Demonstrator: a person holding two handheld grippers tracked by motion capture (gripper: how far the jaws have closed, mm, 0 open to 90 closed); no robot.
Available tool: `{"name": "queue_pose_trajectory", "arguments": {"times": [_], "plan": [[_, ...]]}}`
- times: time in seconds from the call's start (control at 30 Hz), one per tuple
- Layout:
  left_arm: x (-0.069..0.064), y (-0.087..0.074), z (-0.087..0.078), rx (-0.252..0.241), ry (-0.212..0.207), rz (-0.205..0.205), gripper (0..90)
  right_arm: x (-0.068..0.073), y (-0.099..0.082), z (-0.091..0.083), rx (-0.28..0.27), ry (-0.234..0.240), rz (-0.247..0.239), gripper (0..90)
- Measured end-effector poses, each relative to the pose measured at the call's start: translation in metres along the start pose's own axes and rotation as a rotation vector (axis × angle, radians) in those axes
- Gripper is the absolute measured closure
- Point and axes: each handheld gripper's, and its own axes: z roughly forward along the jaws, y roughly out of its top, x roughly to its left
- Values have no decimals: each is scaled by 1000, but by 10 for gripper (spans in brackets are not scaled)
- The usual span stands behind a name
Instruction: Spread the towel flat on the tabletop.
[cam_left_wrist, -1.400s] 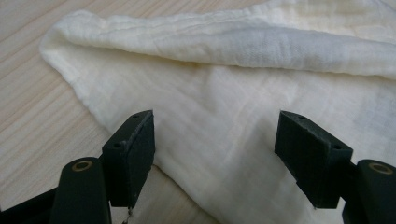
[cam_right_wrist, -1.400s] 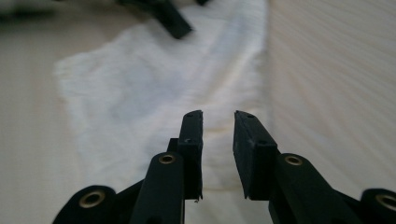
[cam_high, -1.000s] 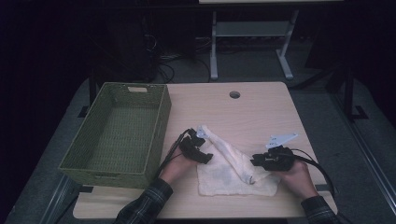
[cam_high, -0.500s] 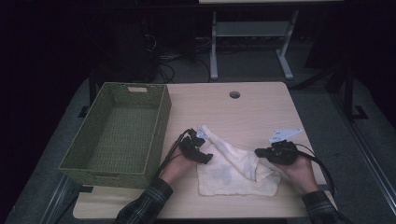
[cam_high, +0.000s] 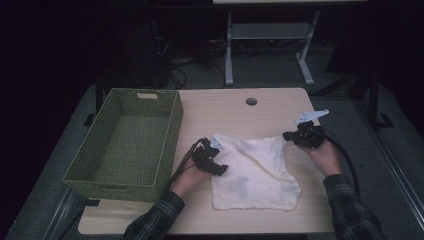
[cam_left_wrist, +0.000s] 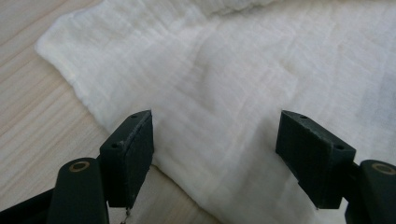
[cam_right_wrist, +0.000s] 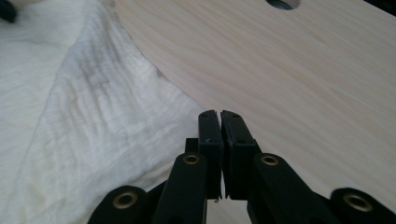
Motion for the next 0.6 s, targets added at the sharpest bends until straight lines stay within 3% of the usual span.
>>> {"name": "queue_pose_trajectory", "arguments": {"times": [0.3, 0.5, 0.6], "plan": [[0, 0, -1, 10, -7, -1, 258, -39, 13, 21, 59, -68, 44, 871], [0, 1, -1, 14, -6, 5, 253, -52, 13, 37, 91, -94, 77, 868], [3, 2, -3, 6, 9, 5, 254, -54, 10, 40, 82, -81, 101, 762]]}}
